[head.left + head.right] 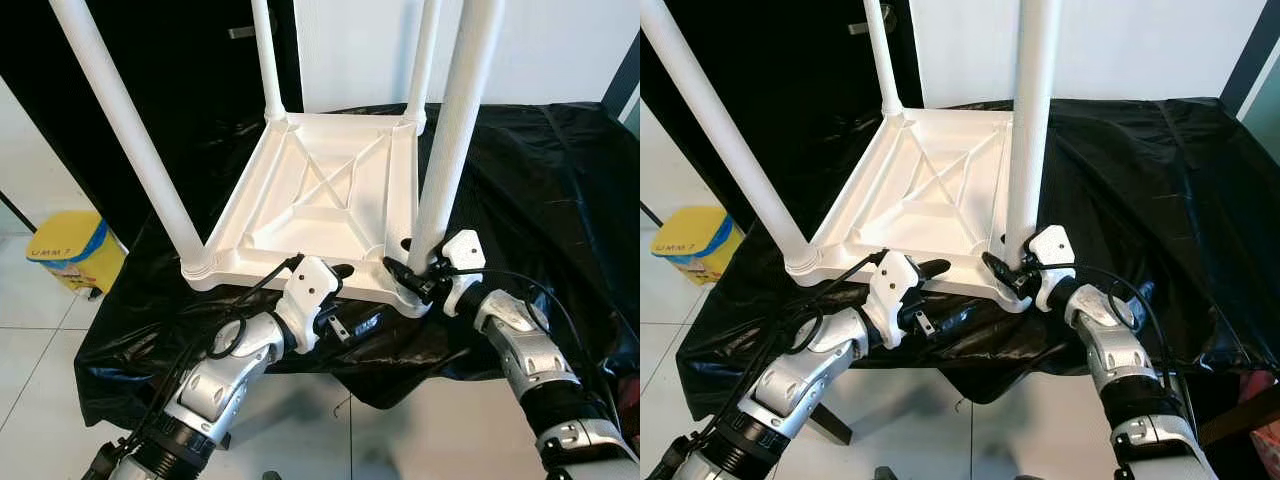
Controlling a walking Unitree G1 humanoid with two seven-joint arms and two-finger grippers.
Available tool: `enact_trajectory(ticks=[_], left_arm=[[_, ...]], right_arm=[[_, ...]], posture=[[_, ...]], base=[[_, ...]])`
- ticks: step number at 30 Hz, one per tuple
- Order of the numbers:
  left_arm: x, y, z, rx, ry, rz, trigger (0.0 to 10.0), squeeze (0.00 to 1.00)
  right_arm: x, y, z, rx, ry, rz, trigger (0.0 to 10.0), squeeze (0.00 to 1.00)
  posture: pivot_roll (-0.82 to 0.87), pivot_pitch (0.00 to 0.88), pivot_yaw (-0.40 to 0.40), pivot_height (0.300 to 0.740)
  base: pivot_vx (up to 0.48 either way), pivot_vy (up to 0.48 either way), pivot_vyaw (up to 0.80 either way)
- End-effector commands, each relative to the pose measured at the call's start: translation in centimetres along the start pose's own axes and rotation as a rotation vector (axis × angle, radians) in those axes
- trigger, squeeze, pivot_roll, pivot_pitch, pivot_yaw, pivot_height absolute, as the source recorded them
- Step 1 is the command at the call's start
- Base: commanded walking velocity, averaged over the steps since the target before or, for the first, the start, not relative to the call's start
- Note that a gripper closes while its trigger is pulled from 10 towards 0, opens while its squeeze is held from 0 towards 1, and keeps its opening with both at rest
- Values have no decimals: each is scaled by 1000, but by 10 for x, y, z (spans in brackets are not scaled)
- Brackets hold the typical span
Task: Building children table
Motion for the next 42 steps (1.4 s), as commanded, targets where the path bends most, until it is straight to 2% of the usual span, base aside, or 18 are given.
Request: enact_trajectory(ticks=[1,3,4,8,11,14,17,18,20,22,24,25,28,34,38,39,40,42], left_arm=[[-7,-3,-1,20,-101,10,10000,0],[-7,-3,-2,20,-100,9,10000,0],[-7,-3,-2,20,-100,9,10000,0],[-7,-4,-3,22,-99,9,10000,0],[-7,-4,-3,24,-102,9,10000,0],[-7,-4,-3,24,-103,9,10000,0],[-7,-5,-2,26,-106,9,10000,0],[-7,-5,-2,26,-106,9,10000,0],[-7,-5,-2,27,-107,8,10000,0],[-7,-5,-2,27,-106,9,10000,0],[-7,-5,-3,29,-105,8,10000,0],[-7,-5,-3,29,-105,8,10000,0],[-7,-6,-4,29,-100,7,10000,0],[-9,-6,-5,27,-95,1,10000,0],[-9,-6,-5,26,-96,0,10000,0],[-8,-6,-5,26,-94,0,10000,0],[-7,-6,-5,25,-92,1,10000,0],[-7,-5,-5,23,-90,1,10000,0]], right_arm=[[2,-9,-2,42,19,-1,2627,0],[1,-10,-3,45,13,2,2627,0],[0,-11,-4,47,-5,7,10000,0],[1,-13,-5,45,-87,32,10000,0],[6,-15,-2,69,-194,48,10000,0],[8,-15,-1,74,-221,53,10000,0],[17,-12,2,65,-356,103,10000,0],[17,-12,2,65,-356,103,10000,0],[23,-14,3,84,-437,126,10000,0],[24,-14,3,91,-460,129,10000,0],[23,-16,1,113,-581,150,10000,0],[23,-16,1,113,-581,150,10000,0],[26,-15,0,121,-689,178,10000,0],[38,-9,4,113,-694,212,10000,0],[37,-6,4,95,-682,209,10000,0],[36,-4,4,86,-674,206,10000,180],[34,-1,5,68,-656,208,10000,1000],[32,2,4,42,-633,201,10000,1000]], posture=[[-143,0,40,740],[-143,0,40,740],[-143,0,40,740],[-144,0,44,740],[-149,0,48,740],[-149,0,48,740],[-150,0,49,740],[-150,0,49,740],[-149,0,48,740],[-147,0,47,740],[-141,0,41,740],[-141,0,41,740],[-135,0,38,740],[-131,0,33,740],[-129,0,30,740],[-129,0,30,740],[-126,0,29,740],[-126,0,30,740]], base=[[0,0,0],[0,0,0],[0,0,0],[0,0,0],[0,0,0],[0,0,0],[0,0,0],[0,0,0],[0,0,0],[0,0,0],[0,0,0],[0,0,0],[0,0,0],[0,0,0],[0,0,0],[0,0,0],[0,0,0],[0,0,0]])
Point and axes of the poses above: a point about 5 cm out from each wrist's last joint towards the gripper, its own z axis pointing out of the wrist towards the gripper, its own y axis along the axis of the wrist's last joint, x = y × z, the point moved 1 cm from there along z, pointing out of the wrist towards the gripper, and after that the axes turned 6 degrees about -z, right-handed, at the moved point
